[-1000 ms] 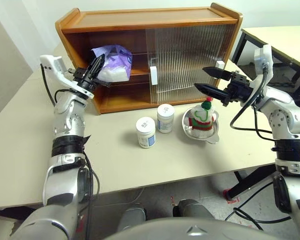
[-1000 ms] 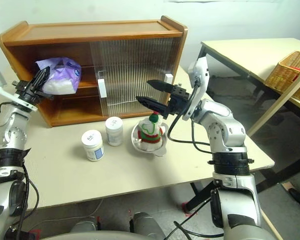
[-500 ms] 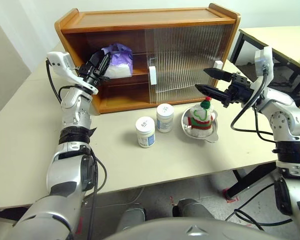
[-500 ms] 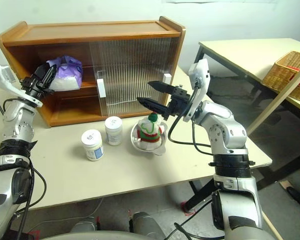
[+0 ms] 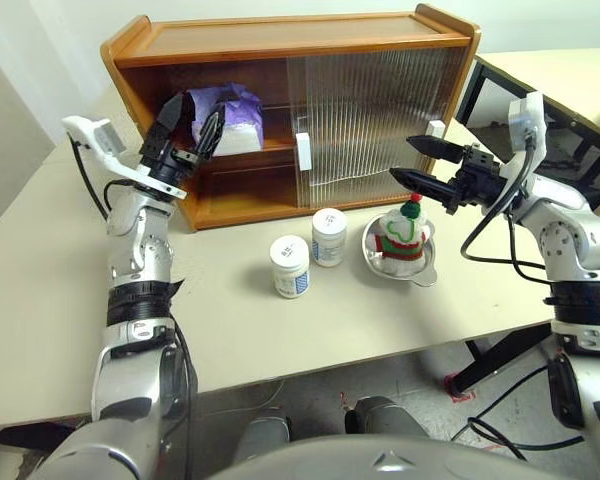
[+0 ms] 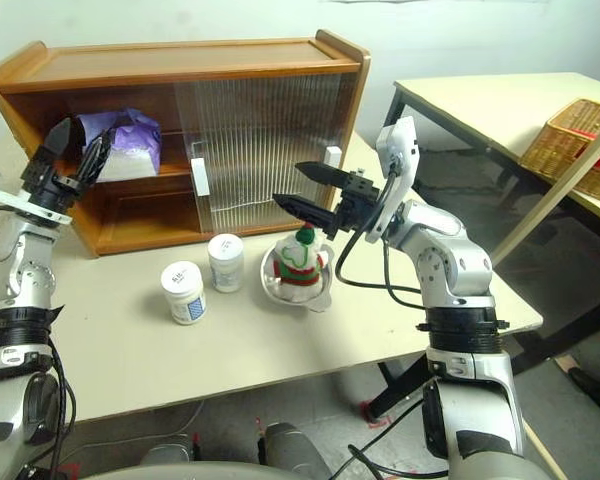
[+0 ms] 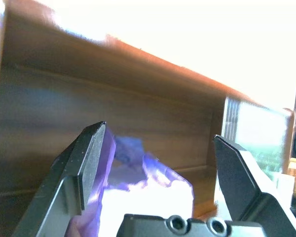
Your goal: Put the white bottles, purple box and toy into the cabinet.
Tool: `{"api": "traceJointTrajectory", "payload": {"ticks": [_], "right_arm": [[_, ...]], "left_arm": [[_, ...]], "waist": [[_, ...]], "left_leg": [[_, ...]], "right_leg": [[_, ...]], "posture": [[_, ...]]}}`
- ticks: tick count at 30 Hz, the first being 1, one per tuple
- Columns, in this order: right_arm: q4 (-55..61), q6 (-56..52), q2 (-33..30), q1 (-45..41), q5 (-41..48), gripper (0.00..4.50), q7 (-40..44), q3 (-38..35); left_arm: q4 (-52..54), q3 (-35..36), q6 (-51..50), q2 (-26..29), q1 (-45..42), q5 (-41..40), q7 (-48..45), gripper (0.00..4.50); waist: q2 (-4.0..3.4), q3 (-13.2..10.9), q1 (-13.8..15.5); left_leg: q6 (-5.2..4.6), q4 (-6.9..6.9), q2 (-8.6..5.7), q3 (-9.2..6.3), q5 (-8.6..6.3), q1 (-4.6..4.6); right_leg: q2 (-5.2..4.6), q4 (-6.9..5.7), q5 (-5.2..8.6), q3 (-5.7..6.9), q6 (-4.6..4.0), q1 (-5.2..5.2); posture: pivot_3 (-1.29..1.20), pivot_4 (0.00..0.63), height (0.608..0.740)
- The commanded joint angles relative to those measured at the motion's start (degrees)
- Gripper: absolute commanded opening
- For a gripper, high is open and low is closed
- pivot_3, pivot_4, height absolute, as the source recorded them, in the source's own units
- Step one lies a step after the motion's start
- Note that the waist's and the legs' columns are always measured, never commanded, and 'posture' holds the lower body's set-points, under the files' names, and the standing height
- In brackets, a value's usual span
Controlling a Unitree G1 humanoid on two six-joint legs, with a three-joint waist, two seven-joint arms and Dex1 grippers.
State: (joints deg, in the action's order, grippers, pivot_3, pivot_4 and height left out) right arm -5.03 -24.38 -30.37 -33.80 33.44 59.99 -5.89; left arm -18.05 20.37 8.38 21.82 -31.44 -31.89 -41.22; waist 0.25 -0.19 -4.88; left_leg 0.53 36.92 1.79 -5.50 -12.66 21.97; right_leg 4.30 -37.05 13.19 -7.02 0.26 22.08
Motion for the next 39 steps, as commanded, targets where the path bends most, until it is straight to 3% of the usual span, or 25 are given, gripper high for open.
{"api": "traceJointTrajectory", "payload": {"ticks": [1,5,10,17,18,39], "right_arm": [[-0.4,0.1,-0.1,-0.8,-0.2,4.50,0.5,0.2],[-0.5,0.1,-0.2,-0.8,-0.2,4.50,0.8,0.2],[-0.5,0.1,-0.2,-0.7,-0.3,4.50,1.0,0.2],[0.2,-0.1,-0.4,-0.3,-0.2,4.50,0.6,-0.1],[0.3,-0.2,-0.4,-0.2,-0.1,4.50,0.6,-0.2],[1.4,-0.4,-0.7,0.3,0.2,4.50,-0.5,-0.5]], "left_arm": [[6.8,0.0,-4.2,1.0,4.7,-1.2,1.0,4.49],[12.4,-0.8,-7.9,1.2,9.5,-2.1,1.8,4.49],[14.2,-3.0,-10.7,-1.3,10.8,0.7,7.5,2.84],[9.3,-6.8,-9.0,-5.3,7.6,8.0,14.8,0.18],[8.7,-6.9,-8.8,-5.4,7.1,8.4,15.0,0.01],[-19.1,-7.0,3.0,-5.9,-9.9,16.0,19.9,0.01]], "waist": [[0.00,0.0,0.0],[0.00,0.0,0.0],[0.00,0.0,0.5],[0.02,0.0,0.6],[0.02,0.0,0.5],[0.08,-0.1,0.2]], "left_leg": [[0.00,0.01,0.00,0.01,0.00,-0.01],[0.02,0.01,0.00,-0.01,-0.01,-0.05],[0.04,0.02,0.00,-0.06,-0.02,-0.07],[0.08,0.12,-0.03,-0.04,-0.06,-0.07],[0.07,0.12,-0.02,-0.05,-0.06,-0.07],[0.01,0.26,-0.08,-0.06,-0.09,-0.08]], "right_leg": [[0.00,0.00,0.00,0.00,0.00,-0.01],[0.00,-0.01,0.00,-0.01,-0.02,-0.02],[-0.04,-0.02,-0.02,-0.03,-0.05,-0.03],[-0.14,-0.02,-0.02,-0.10,-0.05,-0.08],[-0.13,-0.02,-0.02,-0.10,-0.05,-0.07],[-0.14,-0.01,-0.06,-0.10,0.05,-0.19]], "posture": [[-0.10,0.000,0.740],[-0.10,0.000,0.740],[-0.11,0.000,0.740],[-0.12,0.000,0.740],[-0.12,0.000,0.740],[-0.14,0.000,0.740]]}}
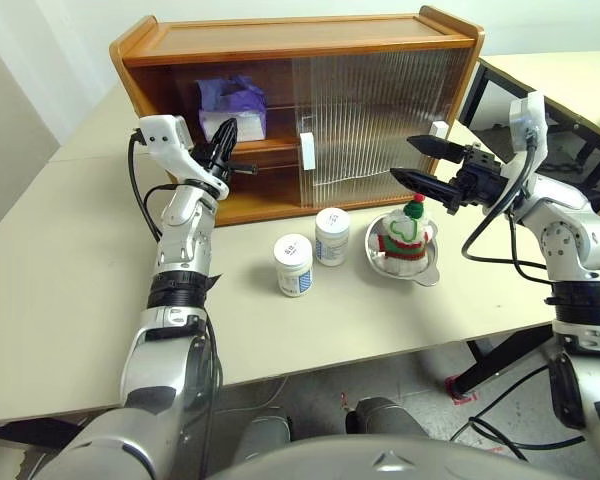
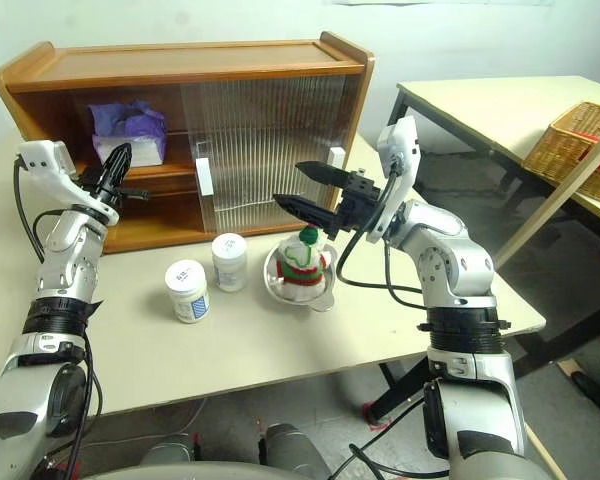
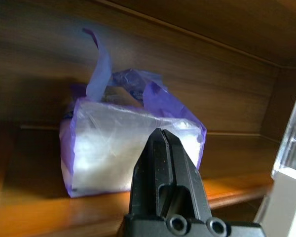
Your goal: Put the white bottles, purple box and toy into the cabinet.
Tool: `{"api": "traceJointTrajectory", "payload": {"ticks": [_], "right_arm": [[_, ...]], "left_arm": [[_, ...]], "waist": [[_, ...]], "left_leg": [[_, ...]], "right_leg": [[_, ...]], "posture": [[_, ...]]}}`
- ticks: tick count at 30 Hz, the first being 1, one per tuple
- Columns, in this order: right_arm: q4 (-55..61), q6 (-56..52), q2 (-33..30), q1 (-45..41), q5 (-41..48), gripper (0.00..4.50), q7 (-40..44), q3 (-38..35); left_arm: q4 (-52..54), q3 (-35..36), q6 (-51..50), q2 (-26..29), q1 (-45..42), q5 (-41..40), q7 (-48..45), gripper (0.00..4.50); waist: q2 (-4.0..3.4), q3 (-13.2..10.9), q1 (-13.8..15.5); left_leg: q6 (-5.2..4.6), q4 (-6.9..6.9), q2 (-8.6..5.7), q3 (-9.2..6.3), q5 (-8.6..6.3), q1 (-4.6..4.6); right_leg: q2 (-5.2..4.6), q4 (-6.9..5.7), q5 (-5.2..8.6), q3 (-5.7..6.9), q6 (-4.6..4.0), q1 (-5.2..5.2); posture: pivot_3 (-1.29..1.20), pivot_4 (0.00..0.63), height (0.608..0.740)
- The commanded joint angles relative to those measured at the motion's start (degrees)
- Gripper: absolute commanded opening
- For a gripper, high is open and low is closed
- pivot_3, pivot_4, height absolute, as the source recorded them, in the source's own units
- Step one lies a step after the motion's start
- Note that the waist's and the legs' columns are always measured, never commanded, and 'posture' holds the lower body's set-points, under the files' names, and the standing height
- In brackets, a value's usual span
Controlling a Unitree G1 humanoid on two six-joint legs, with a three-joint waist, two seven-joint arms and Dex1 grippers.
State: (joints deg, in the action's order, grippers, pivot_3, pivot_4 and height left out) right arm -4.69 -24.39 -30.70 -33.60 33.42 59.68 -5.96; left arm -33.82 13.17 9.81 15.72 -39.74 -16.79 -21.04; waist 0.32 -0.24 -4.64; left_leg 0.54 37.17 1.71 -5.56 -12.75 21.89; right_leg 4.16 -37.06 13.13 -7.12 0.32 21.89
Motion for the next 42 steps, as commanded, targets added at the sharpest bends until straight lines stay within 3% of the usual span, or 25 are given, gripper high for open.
{"api": "traceJointTrajectory", "payload": {"ticks": [1,6,10,18,23,28,33,38,40,42], "right_arm": [[1.1,-0.4,-0.4,0.1,0.2,4.50,-0.2,-0.4],[1.2,-0.5,-0.6,0.3,0.3,4.50,-0.4,-0.5],[1.2,-0.4,-0.5,0.3,0.2,4.50,-0.5,-0.4],[0.2,-0.1,-0.2,-0.1,0.0,4.50,-0.1,0.0],[-0.2,-0.1,-0.1,-0.4,0.0,4.50,0.2,0.1],[-0.4,0.0,0.0,-0.3,0.0,4.50,0.5,0.1],[-0.4,-0.3,0.2,-0.2,0.1,4.50,1.0,0.2],[-0.4,-0.4,0.2,0.2,0.1,4.50,1.4,0.4],[-0.1,-0.6,0.2,0.5,0.1,4.50,1.5,0.5],[0.5,-1.1,0.0,1.1,0.3,4.50,1.7,0.6]], "left_arm": [[-4.3,0.1,2.1,0.2,-2.0,1.0,-0.4,0.01],[-6.7,0.4,3.3,0.1,-2.6,0.7,-1.3,0.01],[-1.4,0.7,1.4,-0.8,-0.6,-4.0,-7.2,0.01],[17.1,0.9,-6.6,0.1,8.8,-12.4,-14.2,2.67],[27.6,1.4,-13.0,5.7,17.7,-16.3,-20.2,4.42],[33.2,5.0,-21.5,13.4,26.2,-24.0,-28.1,4.47],[34.8,6.2,-24.5,19.6,33.0,-25.3,-35.6,4.47],[36.7,4.8,-26.2,23.2,39.7,-25.5,-43.6,4.47],[36.9,3.1,-26.1,23.2,41.4,-24.4,-45.2,4.47],[36.8,1.6,-25.7,22.3,41.9,-23.5,-45.6,4.47]], "waist": [[0.00,0.0,0.0],[0.01,0.0,-0.2],[0.02,0.0,-0.3],[0.02,0.0,-0.4],[0.02,0.0,-0.5],[0.00,0.0,-0.3],[-0.06,0.0,0.1],[-0.11,0.0,0.2],[-0.18,0.1,0.1],[-0.20,0.1,0.3]], "left_leg": [[-0.01,0.00,0.00,0.00,0.00,0.00],[-0.03,0.00,-0.05,0.01,-0.01,0.00],[-0.03,0.02,-0.10,0.01,-0.01,0.01],[-0.08,0.09,-0.21,0.03,-0.06,0.06],[-0.06,0.10,-0.21,0.00,-0.08,0.04],[0.08,0.05,-0.19,-0.15,-0.16,0.04],[0.60,0.03,0.16,-0.83,-0.47,0.08],[0.91,-0.03,0.58,-1.32,-0.66,0.54],[0.95,-0.14,0.58,-1.32,-0.68,0.73],[0.92,-0.30,0.62,-1.33,-0.66,0.75]], "right_leg": [[0.00,0.00,0.00,0.00,0.01,0.00],[0.00,0.00,0.01,0.01,0.04,0.00],[0.00,0.00,0.01,0.01,0.06,-0.01],[-0.01,0.01,0.04,0.02,0.09,-0.01],[0.00,-0.01,0.04,0.02,0.08,0.01],[-0.02,-0.02,0.06,0.00,-0.01,0.12],[-0.16,-0.03,0.14,-0.25,-0.37,0.29],[-0.08,-0.07,0.20,-0.10,-0.86,0.80],[0.03,-0.12,-0.01,0.03,-1.57,1.08],[0.12,-0.14,0.01,0.06,-1.75,1.19]], "posture": [[-0.14,0.000,0.740],[-0.15,0.000,0.740],[-0.14,0.000,0.740],[-0.13,0.000,0.740],[-0.11,0.000,0.740],[-0.11,0.000,0.740],[-0.10,0.000,0.740],[-0.09,0.000,0.740],[-0.10,0.000,0.740],[-0.10,0.000,0.740]]}}
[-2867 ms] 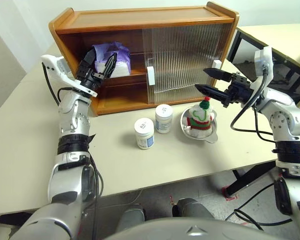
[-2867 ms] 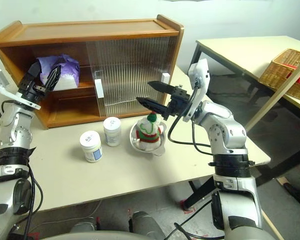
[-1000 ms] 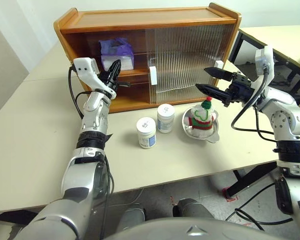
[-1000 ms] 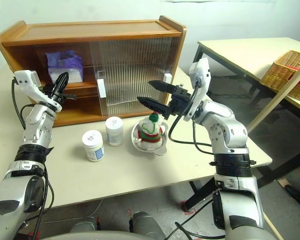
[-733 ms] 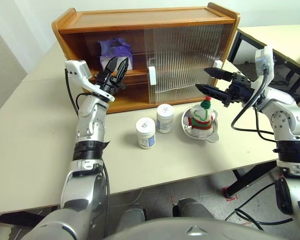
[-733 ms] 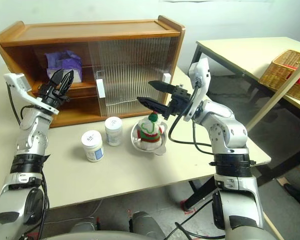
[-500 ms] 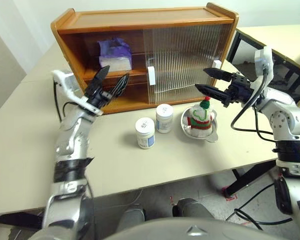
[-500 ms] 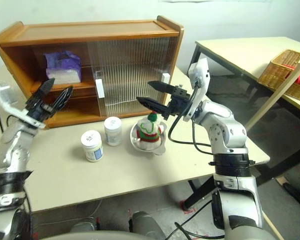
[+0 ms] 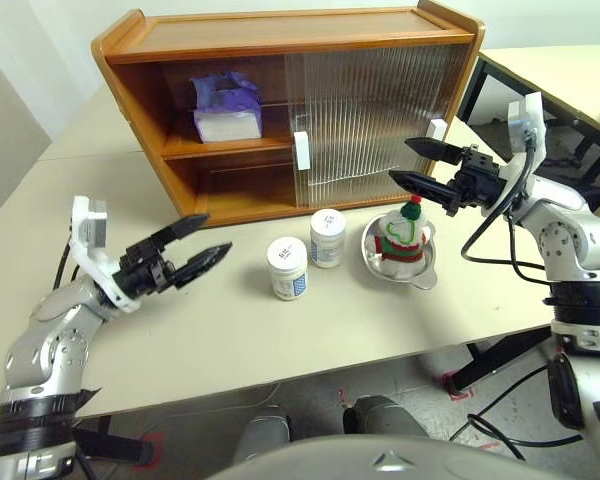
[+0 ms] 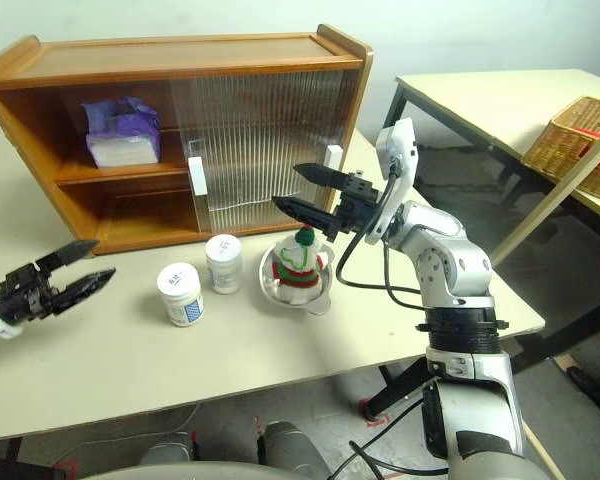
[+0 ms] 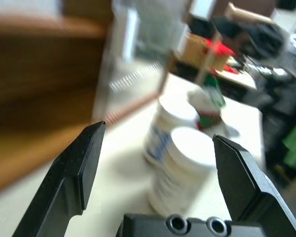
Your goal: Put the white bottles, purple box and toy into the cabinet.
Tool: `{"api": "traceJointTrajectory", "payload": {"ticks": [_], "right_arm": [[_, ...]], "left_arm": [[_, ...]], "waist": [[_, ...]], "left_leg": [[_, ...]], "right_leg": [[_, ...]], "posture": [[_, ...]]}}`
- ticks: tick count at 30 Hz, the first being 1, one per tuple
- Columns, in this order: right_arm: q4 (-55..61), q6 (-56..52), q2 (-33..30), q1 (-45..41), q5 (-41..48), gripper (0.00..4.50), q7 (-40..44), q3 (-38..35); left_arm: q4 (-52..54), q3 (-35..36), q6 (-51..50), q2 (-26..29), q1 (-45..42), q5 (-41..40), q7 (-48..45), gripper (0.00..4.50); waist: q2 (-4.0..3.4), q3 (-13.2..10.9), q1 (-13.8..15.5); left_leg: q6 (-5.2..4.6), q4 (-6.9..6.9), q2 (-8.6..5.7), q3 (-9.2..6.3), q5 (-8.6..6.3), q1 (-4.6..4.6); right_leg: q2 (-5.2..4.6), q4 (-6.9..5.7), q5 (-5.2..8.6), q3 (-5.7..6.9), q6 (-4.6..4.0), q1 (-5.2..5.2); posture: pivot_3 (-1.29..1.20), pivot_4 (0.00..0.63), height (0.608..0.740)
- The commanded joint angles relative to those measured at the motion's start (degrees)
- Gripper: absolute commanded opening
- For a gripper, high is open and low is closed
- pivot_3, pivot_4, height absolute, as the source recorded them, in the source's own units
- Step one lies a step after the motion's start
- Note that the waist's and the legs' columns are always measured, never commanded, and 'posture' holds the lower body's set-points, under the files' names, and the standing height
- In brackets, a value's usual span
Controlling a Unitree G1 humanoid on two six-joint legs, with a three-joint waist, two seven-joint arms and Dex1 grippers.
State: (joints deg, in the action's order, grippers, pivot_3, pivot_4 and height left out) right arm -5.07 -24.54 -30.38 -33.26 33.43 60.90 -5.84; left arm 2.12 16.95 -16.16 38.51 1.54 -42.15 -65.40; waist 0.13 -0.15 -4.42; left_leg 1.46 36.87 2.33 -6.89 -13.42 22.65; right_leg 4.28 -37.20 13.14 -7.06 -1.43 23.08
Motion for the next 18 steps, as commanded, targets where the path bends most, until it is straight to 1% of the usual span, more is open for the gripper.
{"api": "traceJointTrajectory", "payload": {"ticks": [1,3,6,8,10,14,18], "right_arm": [[1.1,-1.1,-0.4,0.9,0.3,4.50,0.5,0.5],[1.4,-1.4,-0.4,1.2,0.4,4.50,0.4,0.3],[2.2,-1.8,-0.7,2.1,0.5,4.50,0.5,0.2],[2.6,-2.0,-0.8,2.4,0.6,4.50,0.4,0.2],[2.9,-2.2,-0.7,2.3,0.7,4.50,0.0,0.0],[3.1,-2.5,-0.9,2.0,0.6,4.50,-0.2,-0.2],[3.1,-2.6,-1.0,1.8,0.7,4.50,-0.3,-0.2]], "left_arm": [[0.8,-2.5,0.4,-0.9,0.5,1.9,-1.2,4.47],[0.9,-3.2,-0.1,-1.8,0.2,1.9,-0.6,4.47],[0.1,-5.3,2.0,-3.2,-0.5,4.5,-0.7,4.47],[-0.9,-6.6,3.9,-4.2,-0.9,6.4,-0.7,4.47],[-3.0,-8.2,6.5,-4.5,-1.6,9.2,-1.7,4.47],[-8.1,-10.8,12.0,-5.6,-3.1,13.4,-3.0,4.47],[-12.6,-12.0,16.2,-7.2,-4.8,15.7,-3.4,4.47]], "waist": [[0.00,0.0,0.2],[-0.01,0.0,0.2],[-0.01,0.0,0.2],[-0.01,0.0,0.2],[-0.01,0.0,0.1],[-0.02,0.0,0.1],[-0.02,0.0,0.0]], "left_leg": [[-0.04,-0.04,0.02,0.00,0.02,0.02],[-0.06,-0.05,0.07,0.00,0.03,0.03],[-0.08,-0.06,0.09,0.01,0.04,0.01],[-0.10,-0.04,0.06,0.01,0.06,-0.11],[-0.11,-0.01,0.05,0.02,0.06,-0.23],[-0.15,-0.01,0.05,-0.11,0.09,-0.53],[-0.15,-0.01,0.05,-0.35,0.09,-0.56]], "right_leg": [[0.07,-0.04,0.05,0.04,-0.06,0.01],[0.18,-0.06,0.08,0.06,-0.11,0.01],[0.26,-0.07,0.09,0.07,-0.09,-0.04],[0.28,-0.06,0.19,0.07,0.12,-0.17],[0.28,-0.06,0.39,0.05,0.51,-0.30],[0.29,-0.07,0.36,0.04,0.54,-0.58],[0.27,-0.08,0.34,0.04,0.54,-0.62]], "posture": [[-0.10,0.000,0.740],[-0.10,0.000,0.740],[-0.10,0.000,0.740],[-0.10,0.000,0.740],[-0.12,0.000,0.740],[-0.12,0.000,0.740],[-0.12,0.000,0.740]]}}
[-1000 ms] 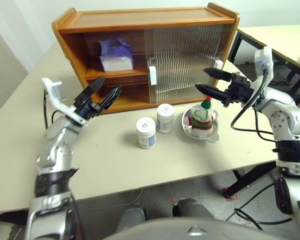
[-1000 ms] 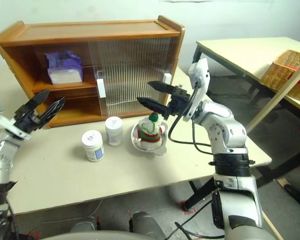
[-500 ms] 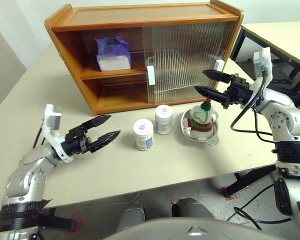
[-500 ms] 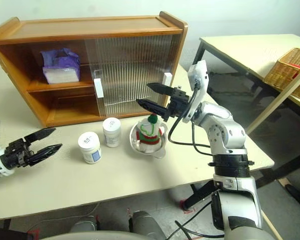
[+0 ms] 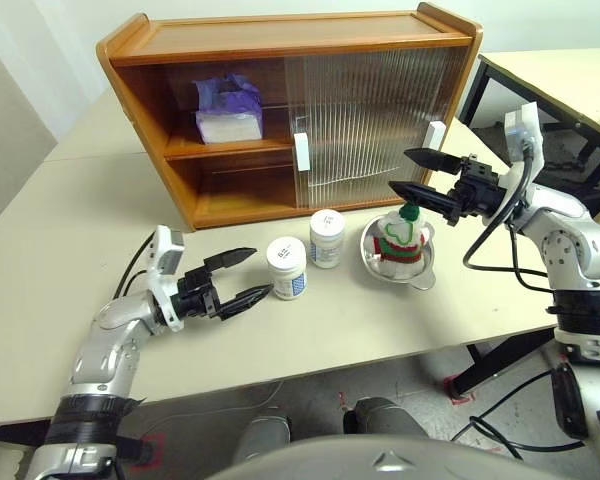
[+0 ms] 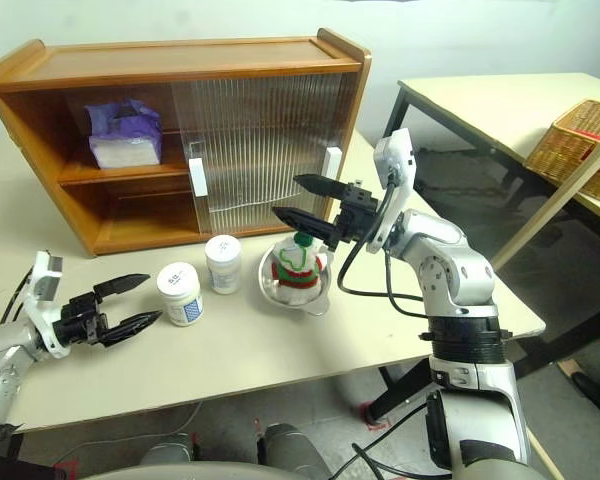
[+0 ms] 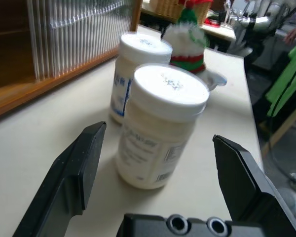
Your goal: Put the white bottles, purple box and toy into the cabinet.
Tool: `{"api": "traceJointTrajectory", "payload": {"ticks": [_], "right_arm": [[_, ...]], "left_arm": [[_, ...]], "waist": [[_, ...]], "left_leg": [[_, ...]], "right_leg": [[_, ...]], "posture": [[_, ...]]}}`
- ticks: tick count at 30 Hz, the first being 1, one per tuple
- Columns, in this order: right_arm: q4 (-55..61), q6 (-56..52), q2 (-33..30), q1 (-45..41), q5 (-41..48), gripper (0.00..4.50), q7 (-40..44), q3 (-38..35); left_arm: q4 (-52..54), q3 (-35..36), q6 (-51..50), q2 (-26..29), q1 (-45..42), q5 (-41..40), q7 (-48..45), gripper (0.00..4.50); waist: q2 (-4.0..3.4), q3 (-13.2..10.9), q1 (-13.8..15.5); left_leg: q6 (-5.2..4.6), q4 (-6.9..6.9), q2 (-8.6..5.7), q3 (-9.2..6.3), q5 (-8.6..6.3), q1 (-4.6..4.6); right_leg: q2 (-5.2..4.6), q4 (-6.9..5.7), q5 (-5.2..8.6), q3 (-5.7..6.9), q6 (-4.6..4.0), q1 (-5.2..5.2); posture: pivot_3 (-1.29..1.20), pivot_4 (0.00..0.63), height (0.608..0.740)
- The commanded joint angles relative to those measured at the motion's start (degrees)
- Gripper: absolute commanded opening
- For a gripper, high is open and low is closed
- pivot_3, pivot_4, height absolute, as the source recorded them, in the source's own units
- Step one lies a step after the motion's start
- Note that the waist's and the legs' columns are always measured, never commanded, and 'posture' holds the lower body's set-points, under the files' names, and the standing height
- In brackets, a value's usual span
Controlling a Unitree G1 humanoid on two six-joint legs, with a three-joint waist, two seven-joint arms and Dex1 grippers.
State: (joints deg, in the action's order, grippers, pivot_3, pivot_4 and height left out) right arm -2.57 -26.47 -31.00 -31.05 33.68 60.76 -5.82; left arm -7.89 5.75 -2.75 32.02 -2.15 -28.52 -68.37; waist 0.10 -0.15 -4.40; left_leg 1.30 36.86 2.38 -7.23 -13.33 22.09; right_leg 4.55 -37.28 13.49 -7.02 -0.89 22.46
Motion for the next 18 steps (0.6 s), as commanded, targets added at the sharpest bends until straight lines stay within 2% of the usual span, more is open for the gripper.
{"api": "traceJointTrajectory", "payload": {"ticks": [1,8,18], "right_arm": [[0.7,-0.7,-0.4,-0.5,0.5,4.50,-0.2,-0.3],[0.8,-0.8,-0.6,-0.6,0.5,4.50,-0.3,-0.3],[1.5,-1.1,-1.0,-0.4,0.8,4.50,-0.8,-0.5]], "left_arm": [[-3.8,-1.1,3.8,-1.2,-1.4,2.7,-0.3,4.47],[-8.8,-2.2,8.2,-4.2,-2.2,5.3,0.2,4.47],[-11.5,-3.4,8.9,-5.6,-4.2,6.2,0.1,4.47]], "waist": [[0.00,0.0,-0.1],[-0.02,0.0,-0.1],[-0.02,0.0,-0.3]], "left_leg": [[0.00,0.00,0.00,0.00,0.00,0.01],[0.00,-0.01,-0.02,0.02,0.00,0.07],[-0.07,0.01,-0.07,0.39,0.04,0.05]], "right_leg": [[0.00,0.00,0.00,0.00,0.00,0.00],[0.00,0.02,0.10,0.00,0.14,0.02],[0.07,0.01,0.07,0.01,0.27,-0.05]], "posture": [[-0.12,0.000,0.740],[-0.13,0.000,0.740],[-0.14,0.000,0.740]]}}
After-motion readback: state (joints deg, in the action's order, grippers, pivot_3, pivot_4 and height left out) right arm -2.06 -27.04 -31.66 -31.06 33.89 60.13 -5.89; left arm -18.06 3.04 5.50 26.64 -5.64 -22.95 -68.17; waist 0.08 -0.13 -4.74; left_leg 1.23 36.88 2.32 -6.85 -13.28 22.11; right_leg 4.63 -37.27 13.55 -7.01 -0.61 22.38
